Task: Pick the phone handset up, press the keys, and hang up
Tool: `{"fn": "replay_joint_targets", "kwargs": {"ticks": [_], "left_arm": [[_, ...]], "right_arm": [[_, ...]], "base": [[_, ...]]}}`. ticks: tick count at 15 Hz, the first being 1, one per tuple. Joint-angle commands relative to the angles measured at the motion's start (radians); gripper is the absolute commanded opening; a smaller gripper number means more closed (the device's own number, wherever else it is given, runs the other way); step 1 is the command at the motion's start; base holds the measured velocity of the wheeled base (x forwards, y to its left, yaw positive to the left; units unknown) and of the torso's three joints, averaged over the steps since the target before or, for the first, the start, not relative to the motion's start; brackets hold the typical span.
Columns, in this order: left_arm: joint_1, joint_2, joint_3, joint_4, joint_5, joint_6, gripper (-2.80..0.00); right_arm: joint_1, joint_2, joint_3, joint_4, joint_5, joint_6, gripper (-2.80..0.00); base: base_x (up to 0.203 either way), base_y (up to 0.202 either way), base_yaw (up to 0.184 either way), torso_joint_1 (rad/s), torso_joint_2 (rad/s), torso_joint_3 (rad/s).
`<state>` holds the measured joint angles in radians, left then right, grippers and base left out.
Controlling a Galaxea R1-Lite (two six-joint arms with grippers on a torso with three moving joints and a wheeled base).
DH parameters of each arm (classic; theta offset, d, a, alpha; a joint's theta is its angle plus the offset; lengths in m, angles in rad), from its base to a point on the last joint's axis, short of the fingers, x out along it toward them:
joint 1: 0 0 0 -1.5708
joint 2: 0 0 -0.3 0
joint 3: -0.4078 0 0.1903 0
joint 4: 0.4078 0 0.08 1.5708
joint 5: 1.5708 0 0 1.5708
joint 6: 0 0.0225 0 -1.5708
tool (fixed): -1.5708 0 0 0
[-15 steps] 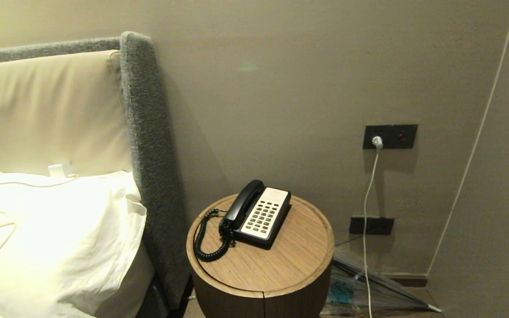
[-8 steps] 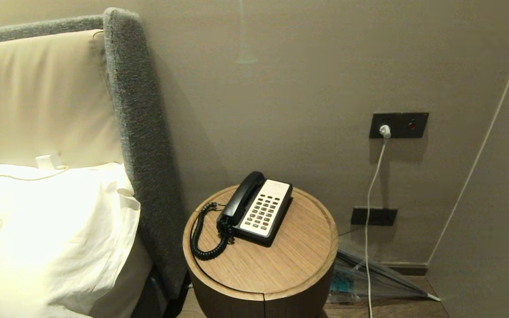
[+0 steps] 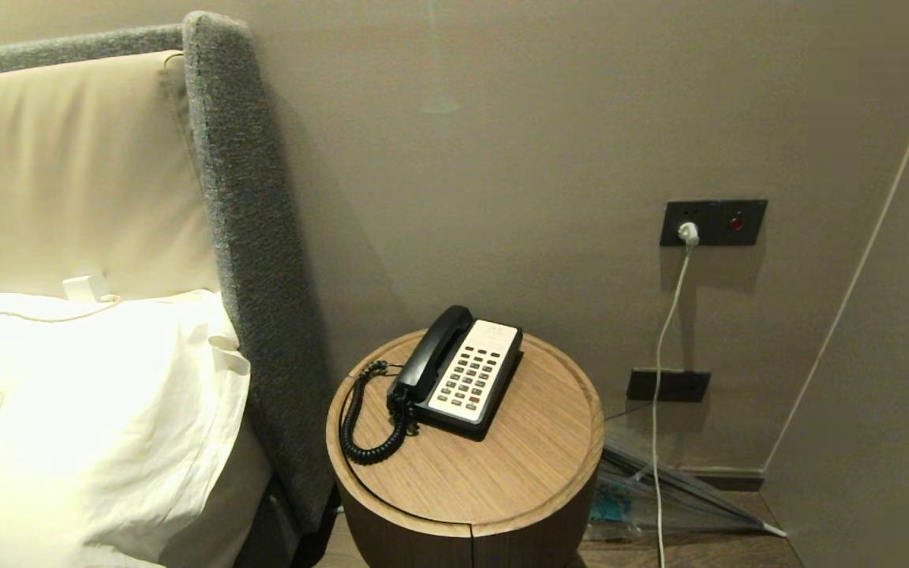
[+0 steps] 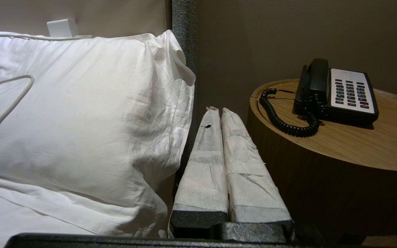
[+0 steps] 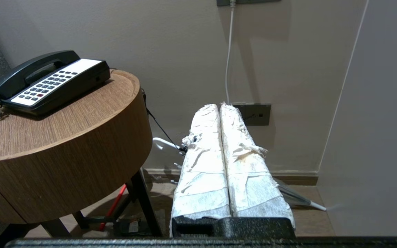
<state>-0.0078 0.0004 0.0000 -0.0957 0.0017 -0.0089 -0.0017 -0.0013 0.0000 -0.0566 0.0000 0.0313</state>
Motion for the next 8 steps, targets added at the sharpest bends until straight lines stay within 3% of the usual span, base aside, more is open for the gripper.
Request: {"fn": "replay_joint_targets", "kwargs": {"ticks": [1,8], "left_arm": [[0.000,0.000,0.040,-0.001,0.001,0.000,-2.80],[0.000,0.000,0.040,-0.001,0.000,0.000,-2.80]], "right_arm": [[0.000,0.000,0.021,0.001,-0.002,0.006,-2.80],[0.000,0.000,0.021,-0.002,0.000,0.016,-2.80]], "base": [[0.000,0.000,0.000,0.000,0.00,0.000],[0.000,0.000,0.000,0.000,0.00,0.000]]}}
